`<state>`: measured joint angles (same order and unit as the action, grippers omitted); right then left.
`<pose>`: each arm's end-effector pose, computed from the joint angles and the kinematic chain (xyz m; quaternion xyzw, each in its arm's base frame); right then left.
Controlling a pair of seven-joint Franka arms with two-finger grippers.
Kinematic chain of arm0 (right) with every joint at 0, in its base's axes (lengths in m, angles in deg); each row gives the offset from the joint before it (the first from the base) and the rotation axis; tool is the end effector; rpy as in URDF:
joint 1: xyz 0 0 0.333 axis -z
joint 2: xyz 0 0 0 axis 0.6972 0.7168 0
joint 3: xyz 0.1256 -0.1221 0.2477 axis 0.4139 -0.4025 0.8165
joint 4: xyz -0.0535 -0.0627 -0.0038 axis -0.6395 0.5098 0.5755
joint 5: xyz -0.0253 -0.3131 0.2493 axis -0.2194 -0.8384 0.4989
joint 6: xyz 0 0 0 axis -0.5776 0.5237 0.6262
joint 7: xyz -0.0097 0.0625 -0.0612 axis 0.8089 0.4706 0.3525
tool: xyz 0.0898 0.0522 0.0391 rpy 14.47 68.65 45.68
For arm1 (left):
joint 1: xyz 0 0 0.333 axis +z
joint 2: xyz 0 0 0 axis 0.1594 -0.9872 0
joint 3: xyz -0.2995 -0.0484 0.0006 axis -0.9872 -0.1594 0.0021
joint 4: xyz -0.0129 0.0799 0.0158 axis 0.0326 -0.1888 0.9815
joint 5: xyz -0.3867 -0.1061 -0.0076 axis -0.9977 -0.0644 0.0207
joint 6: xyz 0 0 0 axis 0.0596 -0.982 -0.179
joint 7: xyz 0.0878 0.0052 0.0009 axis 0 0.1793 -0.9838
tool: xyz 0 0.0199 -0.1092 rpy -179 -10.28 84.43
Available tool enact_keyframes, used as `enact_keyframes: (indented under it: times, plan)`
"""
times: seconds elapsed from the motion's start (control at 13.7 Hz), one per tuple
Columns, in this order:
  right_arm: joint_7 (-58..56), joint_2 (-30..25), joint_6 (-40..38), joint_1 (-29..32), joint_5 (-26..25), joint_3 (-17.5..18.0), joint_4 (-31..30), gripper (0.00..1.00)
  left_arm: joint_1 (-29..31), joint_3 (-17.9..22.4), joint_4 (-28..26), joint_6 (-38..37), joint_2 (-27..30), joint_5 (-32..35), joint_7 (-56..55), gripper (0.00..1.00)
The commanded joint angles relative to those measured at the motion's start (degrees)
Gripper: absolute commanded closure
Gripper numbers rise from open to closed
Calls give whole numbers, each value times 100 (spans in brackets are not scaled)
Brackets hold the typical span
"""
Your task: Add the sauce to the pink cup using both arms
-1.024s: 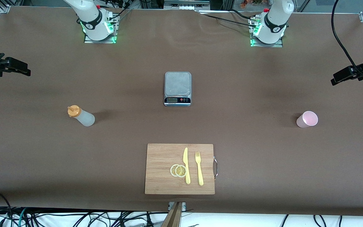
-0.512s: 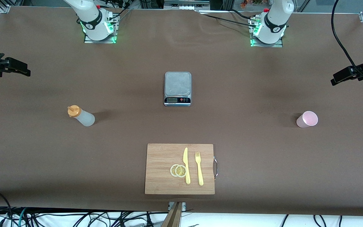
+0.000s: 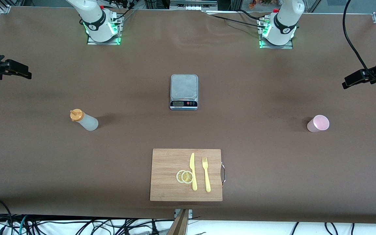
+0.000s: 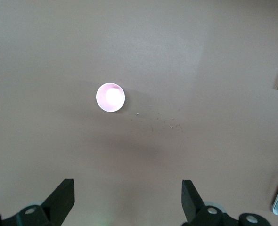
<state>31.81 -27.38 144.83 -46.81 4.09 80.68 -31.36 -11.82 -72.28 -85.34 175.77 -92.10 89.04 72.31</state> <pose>0.5798 -0.0192 0.5911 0.9958 0.0212 -0.0894 0.0054 0.5660 0.0382 0.5750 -0.9926 -0.1117 0.0482 0.0017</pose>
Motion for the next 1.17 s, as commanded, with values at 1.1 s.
enact_keyframes:
  times: [1.1]
  plan:
    - [3,-6,111,-3,-67,-4,27,0,-51,-44,-328,651,-305,99,-52,0]
